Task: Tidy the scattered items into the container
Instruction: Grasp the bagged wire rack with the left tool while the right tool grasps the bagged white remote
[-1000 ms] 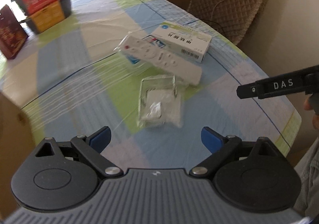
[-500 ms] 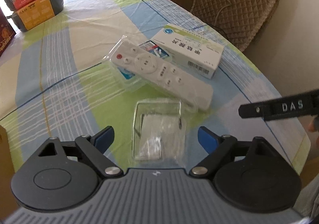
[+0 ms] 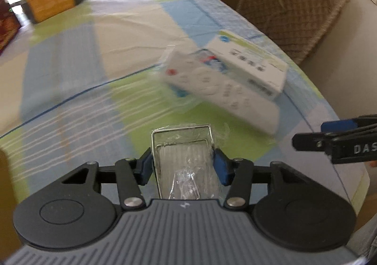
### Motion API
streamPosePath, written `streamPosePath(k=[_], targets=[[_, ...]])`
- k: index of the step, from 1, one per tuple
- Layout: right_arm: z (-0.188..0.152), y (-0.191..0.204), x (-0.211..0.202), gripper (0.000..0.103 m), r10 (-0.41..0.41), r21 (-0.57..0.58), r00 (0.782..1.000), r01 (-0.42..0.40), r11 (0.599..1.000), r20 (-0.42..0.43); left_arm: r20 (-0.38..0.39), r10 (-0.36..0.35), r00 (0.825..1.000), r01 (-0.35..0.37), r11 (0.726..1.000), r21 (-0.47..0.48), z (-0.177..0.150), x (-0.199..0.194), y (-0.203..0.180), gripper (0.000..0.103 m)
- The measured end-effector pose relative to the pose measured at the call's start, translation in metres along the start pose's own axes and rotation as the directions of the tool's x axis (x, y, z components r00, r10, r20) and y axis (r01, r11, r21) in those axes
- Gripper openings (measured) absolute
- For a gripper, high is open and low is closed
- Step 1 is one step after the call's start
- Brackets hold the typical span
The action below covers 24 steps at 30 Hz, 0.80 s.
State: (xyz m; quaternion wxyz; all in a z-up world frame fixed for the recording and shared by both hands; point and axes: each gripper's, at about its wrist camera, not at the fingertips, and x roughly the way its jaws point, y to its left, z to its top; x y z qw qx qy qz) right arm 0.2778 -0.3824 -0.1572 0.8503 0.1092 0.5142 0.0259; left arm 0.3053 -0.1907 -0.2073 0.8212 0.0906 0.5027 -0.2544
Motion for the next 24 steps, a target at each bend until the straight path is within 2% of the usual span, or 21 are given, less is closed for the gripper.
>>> streamPosePath(k=[3,6,9,13,17,20,21,22,24], targets=[[0.003,0.018,-0.001,0.086,0.022,-0.112,0.999,-0.018,0.994,0.041,-0.003,0.044,0.999,-0.044,0.999,-0.02,-0.003,-0.014,0.011,0.047],[0.007,0.039,0.0,0.086,0.052,-0.247,0.995,-0.031,0.969,0.079,0.023,0.06,0.998,-0.059,0.998,-0.018,0.0,-0.034,0.016,0.047],[0.01,0.058,0.007,0.085,0.069,-0.382,0.992,-0.025,0.924,0.101,0.051,0.062,0.997,-0.061,0.998,-0.019,0.004,-0.054,0.021,0.047],[0.014,0.078,0.021,0.085,0.092,-0.539,0.989,-0.016,0.842,0.115,0.094,0.068,0.993,-0.068,0.998,-0.01,0.011,-0.08,0.03,0.047],[0.021,0.088,0.045,0.085,0.074,-0.616,0.993,0.001,0.787,0.096,0.116,0.074,0.991,-0.072,0.997,-0.016,0.012,-0.096,0.036,0.047],[0.023,0.09,0.06,0.084,0.056,-0.629,0.997,-0.007,0.777,0.058,0.13,0.079,0.988,-0.076,0.997,-0.026,0.01,-0.109,0.042,0.047],[0.022,0.09,0.063,0.056,0.053,-0.634,0.998,-0.015,0.773,0.041,0.136,0.08,0.988,-0.076,0.997,-0.033,0.009,-0.113,0.045,0.047],[0.021,0.091,0.066,0.046,0.037,-0.636,0.999,-0.014,0.771,0.023,0.141,0.08,0.987,-0.076,0.996,-0.04,0.007,-0.118,0.047,0.047],[0.018,0.093,0.067,0.043,0.017,-0.629,1.0,-0.009,0.777,0.006,0.152,0.082,0.985,-0.075,0.996,-0.053,0.005,-0.126,0.053,0.047]])
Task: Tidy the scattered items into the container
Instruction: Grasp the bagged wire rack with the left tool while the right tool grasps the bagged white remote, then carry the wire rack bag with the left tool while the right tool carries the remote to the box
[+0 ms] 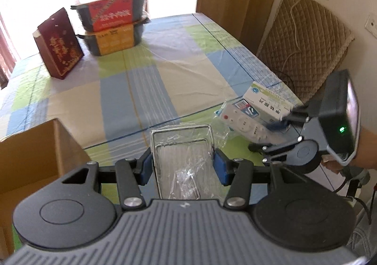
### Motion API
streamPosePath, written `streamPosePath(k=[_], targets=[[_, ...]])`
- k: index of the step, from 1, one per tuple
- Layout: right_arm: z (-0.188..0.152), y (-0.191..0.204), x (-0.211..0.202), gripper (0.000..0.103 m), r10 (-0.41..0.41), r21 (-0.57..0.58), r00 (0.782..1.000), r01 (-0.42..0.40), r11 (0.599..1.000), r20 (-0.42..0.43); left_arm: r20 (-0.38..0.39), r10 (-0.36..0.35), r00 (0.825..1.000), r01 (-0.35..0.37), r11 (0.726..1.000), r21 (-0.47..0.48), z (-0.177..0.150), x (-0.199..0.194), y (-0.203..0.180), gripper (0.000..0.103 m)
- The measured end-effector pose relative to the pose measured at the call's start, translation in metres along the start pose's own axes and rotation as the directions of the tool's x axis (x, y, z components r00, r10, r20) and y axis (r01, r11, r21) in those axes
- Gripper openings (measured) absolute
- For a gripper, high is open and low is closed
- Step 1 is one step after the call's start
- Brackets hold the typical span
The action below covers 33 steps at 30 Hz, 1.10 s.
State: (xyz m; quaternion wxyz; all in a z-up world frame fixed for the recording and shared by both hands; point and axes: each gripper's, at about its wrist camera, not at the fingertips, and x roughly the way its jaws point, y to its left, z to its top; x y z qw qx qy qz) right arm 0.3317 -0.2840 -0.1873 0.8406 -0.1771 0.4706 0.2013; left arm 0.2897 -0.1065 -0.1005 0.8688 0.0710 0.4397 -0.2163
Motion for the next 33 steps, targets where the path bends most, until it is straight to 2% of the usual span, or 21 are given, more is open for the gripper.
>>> streamPosePath(k=[3,6,9,12,15,18,24,27,29,33], targets=[[-0.001,0.006,-0.011,0.042,0.025,0.059,1.0,-0.025,0.998,-0.002,0.021,0.001,1.0,0.0,1.0,-0.019,-0.002,-0.016,0.009,0.047],[0.002,0.006,-0.03,0.042,0.099,0.212,0.995,-0.099,0.972,0.011,0.047,0.001,0.999,0.001,0.999,-0.038,-0.005,-0.034,0.019,0.047],[0.002,0.005,-0.046,0.042,0.204,0.406,0.978,-0.207,0.89,0.051,0.069,0.006,0.998,-0.002,0.998,-0.061,-0.009,-0.053,0.03,0.047],[0.007,0.011,-0.058,0.042,0.292,0.547,0.95,-0.304,0.78,0.112,0.083,0.015,0.996,-0.007,0.996,-0.091,-0.014,-0.074,0.047,0.047],[0.019,0.022,-0.07,0.042,0.37,0.611,0.911,-0.399,0.683,0.182,0.092,0.042,0.995,-0.032,0.993,-0.11,-0.021,-0.097,0.068,0.047],[0.038,0.041,-0.082,0.042,0.438,0.617,0.865,-0.487,0.618,0.244,0.09,0.084,0.992,-0.072,0.989,-0.126,-0.03,-0.119,0.094,0.047],[0.09,0.094,-0.095,0.042,0.554,0.567,0.783,-0.603,0.561,0.284,0.059,0.194,0.979,-0.183,0.971,-0.151,-0.05,-0.151,0.15,0.047],[0.116,0.124,-0.093,0.042,0.589,0.552,0.761,-0.625,0.551,0.273,0.038,0.24,0.97,-0.23,0.957,-0.177,-0.061,-0.159,0.179,0.047],[0.132,0.145,-0.086,0.042,0.603,0.543,0.755,-0.63,0.555,0.258,0.022,0.261,0.965,-0.251,0.947,-0.2,-0.068,-0.163,0.199,0.047],[0.15,0.181,-0.066,0.042,0.599,0.554,0.776,-0.593,0.584,0.198,-0.019,0.274,0.961,-0.272,0.937,-0.218,-0.08,-0.16,0.229,0.047]])
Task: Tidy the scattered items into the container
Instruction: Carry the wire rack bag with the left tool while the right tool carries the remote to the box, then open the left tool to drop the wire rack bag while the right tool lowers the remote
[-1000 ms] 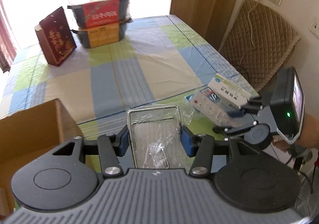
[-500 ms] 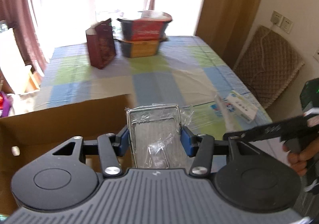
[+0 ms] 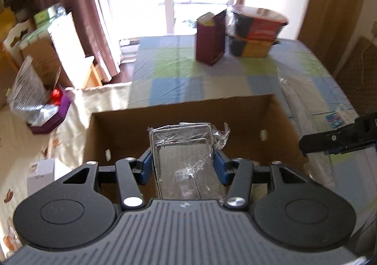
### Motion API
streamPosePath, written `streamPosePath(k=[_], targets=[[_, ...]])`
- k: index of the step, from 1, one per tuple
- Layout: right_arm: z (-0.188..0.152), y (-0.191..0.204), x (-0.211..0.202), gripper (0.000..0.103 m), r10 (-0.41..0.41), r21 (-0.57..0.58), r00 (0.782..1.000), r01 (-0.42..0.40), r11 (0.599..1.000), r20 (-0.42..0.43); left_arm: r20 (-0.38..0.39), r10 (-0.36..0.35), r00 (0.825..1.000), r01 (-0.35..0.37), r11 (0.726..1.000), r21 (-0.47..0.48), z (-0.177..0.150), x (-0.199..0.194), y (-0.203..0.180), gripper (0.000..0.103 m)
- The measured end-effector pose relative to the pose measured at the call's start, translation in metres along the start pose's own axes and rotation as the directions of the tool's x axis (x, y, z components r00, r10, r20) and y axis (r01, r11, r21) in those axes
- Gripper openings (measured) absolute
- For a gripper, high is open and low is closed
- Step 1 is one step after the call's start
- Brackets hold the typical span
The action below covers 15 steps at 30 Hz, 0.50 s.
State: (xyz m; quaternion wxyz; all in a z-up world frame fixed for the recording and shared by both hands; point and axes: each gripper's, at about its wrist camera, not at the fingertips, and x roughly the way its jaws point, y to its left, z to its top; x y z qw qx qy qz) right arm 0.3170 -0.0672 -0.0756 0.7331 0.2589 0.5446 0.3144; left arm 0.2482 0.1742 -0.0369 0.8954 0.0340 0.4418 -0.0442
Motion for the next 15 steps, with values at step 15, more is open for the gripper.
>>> streamPosePath(k=[15], targets=[[-0.013,0.017,0.073,0.042,-0.23,-0.006,0.971,0.231,0.973,-0.066,-0.191,0.022,0.981,-0.012,0.999,0.051,-0.027,0.078,0.042,0.048]])
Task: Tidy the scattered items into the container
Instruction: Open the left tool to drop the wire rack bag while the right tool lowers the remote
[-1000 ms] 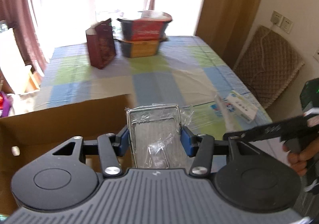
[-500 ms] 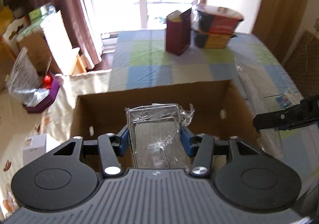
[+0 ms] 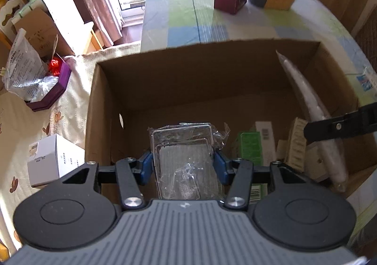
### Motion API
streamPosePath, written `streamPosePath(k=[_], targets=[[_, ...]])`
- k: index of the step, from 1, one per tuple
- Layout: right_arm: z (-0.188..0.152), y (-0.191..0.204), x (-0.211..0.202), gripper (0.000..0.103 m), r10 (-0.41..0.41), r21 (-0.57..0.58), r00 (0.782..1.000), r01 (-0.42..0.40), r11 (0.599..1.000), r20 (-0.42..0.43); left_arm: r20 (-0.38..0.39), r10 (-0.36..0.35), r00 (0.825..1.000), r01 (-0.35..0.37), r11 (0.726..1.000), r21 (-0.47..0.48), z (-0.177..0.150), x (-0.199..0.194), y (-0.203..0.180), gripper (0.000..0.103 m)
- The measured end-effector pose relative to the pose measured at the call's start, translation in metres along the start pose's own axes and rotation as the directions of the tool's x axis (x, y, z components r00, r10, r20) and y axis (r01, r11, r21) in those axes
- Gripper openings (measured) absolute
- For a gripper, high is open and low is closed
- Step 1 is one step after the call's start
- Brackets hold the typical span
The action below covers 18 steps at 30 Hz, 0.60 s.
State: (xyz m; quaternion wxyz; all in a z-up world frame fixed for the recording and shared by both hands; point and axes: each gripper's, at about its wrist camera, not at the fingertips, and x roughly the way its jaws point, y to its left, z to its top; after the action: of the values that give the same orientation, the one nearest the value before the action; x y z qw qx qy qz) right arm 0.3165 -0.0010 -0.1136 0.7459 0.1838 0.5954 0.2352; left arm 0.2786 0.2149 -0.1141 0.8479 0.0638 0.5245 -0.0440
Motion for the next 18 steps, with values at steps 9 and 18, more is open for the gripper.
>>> streamPosePath(k=[9,18], targets=[[-0.004,0.001,0.005,0.042,-0.059,0.015,0.998,0.059,0.998,0.014,-0.028,0.008,1.0,-0.006,0.999,0.05,0.001,0.025,-0.001,0.048],[-0.002,0.005,0.011,0.042,-0.128,0.041,0.991,0.126,0.991,0.042,-0.015,0.02,1.0,-0.019,0.997,0.08,-0.001,0.03,-0.001,0.054]])
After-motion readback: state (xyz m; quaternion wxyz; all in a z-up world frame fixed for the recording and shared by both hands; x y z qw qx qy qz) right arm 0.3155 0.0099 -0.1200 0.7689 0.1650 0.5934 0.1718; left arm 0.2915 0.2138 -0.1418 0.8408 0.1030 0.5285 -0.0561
